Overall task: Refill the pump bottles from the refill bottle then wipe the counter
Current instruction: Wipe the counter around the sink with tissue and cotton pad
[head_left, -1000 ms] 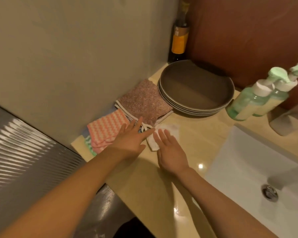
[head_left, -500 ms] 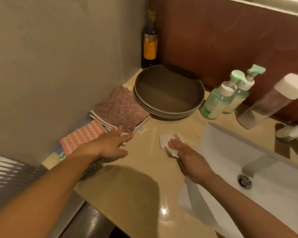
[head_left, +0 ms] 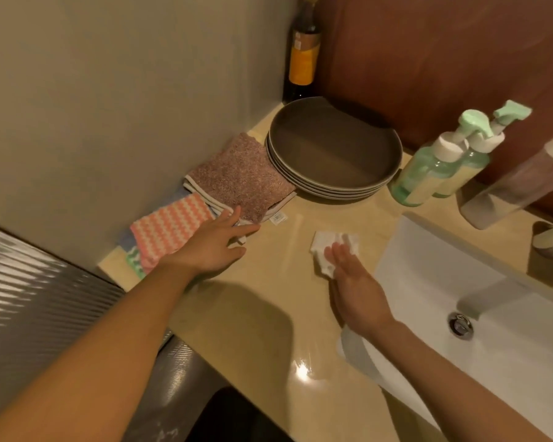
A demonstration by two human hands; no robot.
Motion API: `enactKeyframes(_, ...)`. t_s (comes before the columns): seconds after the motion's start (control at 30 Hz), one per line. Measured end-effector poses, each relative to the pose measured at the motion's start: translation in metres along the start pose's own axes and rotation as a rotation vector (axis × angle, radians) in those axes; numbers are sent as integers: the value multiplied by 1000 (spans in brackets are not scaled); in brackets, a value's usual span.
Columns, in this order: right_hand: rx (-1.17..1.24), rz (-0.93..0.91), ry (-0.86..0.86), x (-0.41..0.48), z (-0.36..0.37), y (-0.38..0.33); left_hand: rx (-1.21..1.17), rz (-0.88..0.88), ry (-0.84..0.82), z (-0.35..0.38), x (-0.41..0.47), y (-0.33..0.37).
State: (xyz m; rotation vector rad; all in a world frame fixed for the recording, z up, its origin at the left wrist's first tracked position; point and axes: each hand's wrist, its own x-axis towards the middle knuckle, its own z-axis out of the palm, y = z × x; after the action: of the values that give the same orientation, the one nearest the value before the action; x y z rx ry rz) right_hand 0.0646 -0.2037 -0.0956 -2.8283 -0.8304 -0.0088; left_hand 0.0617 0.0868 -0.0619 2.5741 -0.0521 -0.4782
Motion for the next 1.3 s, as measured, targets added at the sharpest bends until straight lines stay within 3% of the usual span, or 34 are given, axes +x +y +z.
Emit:
enactKeyframes(0.17, 67, -321, -71, -72, -3, -40, 1, 2, 114, 12, -2, 1)
enactKeyframes(0.33, -1, -603, -228, -109, -8, -32, -200, 60, 233, 14, -18, 0)
enactKeyframes(0.43, 35, -566, -182, -77, -9, -22, -285, 64, 280, 14, -31, -4)
enactKeyframes(0.53, 36, -389, -143, -29, -1, -34, -326, 39, 352, 12, -46, -16)
enactKeyframes(0.7, 89, -154, -214, 28, 4, -92, -189, -139, 517, 6, -73, -40)
enactKeyframes(0.83, 1, -290, -295, 39, 13, -138, -171, -246, 483, 13, -95, -56)
enactKeyframes(0.93, 30, -516, -165, 16, 26, -167, -160, -237, 402, 23, -102, -59)
enactKeyframes(1.1, 56, -767, -345, -28, 19, -144, -107, -229, 330, 25, -101, -62)
enactKeyframes(1.2, -1, -784, -373, -44, 3, -103, -106, -235, 326, 22, -100, -63)
enactKeyframes(1.3, 1, -684, -359, -29, -7, -72, -88, -267, 334, 20, -98, -65)
